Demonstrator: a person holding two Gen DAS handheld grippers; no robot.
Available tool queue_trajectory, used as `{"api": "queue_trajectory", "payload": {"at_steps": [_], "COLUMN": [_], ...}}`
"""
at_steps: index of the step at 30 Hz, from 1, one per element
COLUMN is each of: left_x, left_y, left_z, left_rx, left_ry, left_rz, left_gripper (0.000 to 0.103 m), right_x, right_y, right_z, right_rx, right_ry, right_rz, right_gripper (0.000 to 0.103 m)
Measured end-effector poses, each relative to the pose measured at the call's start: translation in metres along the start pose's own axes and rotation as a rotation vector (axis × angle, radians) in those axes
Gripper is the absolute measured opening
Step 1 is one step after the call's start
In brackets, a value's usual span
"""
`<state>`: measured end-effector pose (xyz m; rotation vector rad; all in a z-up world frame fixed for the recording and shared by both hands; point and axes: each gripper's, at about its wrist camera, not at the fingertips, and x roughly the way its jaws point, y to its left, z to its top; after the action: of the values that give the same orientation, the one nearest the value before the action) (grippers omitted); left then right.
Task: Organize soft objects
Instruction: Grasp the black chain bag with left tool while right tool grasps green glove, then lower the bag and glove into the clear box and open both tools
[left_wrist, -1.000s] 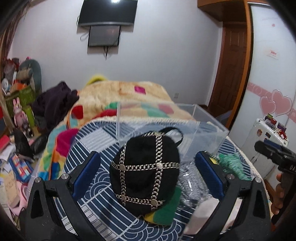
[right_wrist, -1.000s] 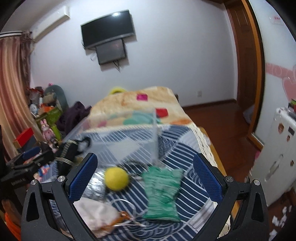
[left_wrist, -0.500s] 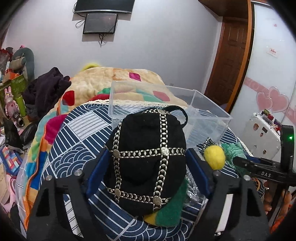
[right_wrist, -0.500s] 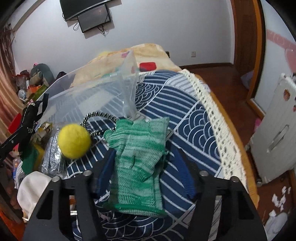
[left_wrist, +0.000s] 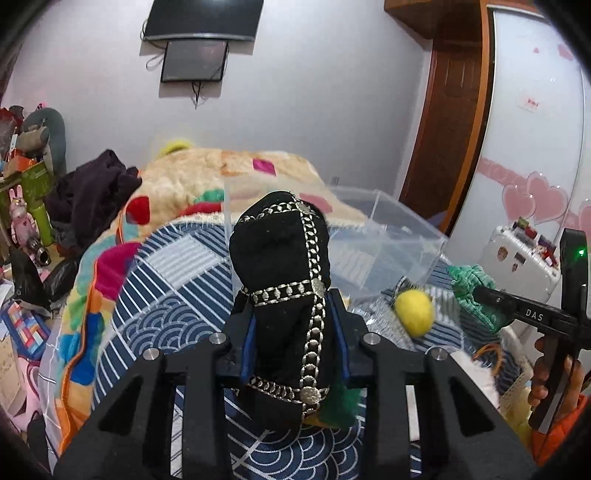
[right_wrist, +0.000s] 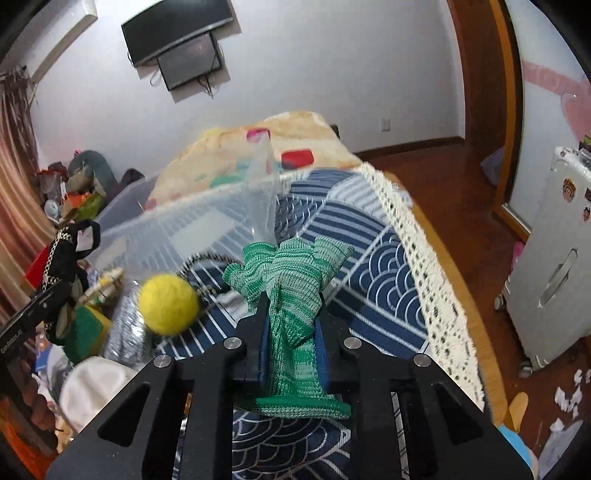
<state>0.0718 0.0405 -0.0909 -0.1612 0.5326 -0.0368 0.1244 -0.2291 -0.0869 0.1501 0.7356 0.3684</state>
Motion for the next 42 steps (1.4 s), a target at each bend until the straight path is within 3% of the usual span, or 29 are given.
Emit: {"api": "queue_trajectory", "payload": {"at_steps": [10,23,32,42], "left_x": [-0.019,0.020,0.069,0.130], "left_y": [0.001,0.005,0.006,-0.001], "left_z": [0.037,0.092,0.101,0.100], "left_rx": [-0.008,-0.001,0.009,0.023], "left_ry": [-0.076,-0.075,0.017,0.187], "left_rz": [-0.043,-0.019,0.008,-0.001], "left_gripper": [0.034,0.034,0.034,0.034], "right_x": [-0.025,0.016,0.054,0.100], "right_y": [0.033,0.079,0.092,0.094], "right_z": [0.036,0.087,0.102,0.097], "right_rx": [-0.055,-0.169,-0.186,-0.220], "right_ry": [-0.139,-0.195,-0.126,0.053], "right_rz": [0.051,0.066,0.067,0.043], "right_gripper": [0.018,0.019,0.019,0.019]}}
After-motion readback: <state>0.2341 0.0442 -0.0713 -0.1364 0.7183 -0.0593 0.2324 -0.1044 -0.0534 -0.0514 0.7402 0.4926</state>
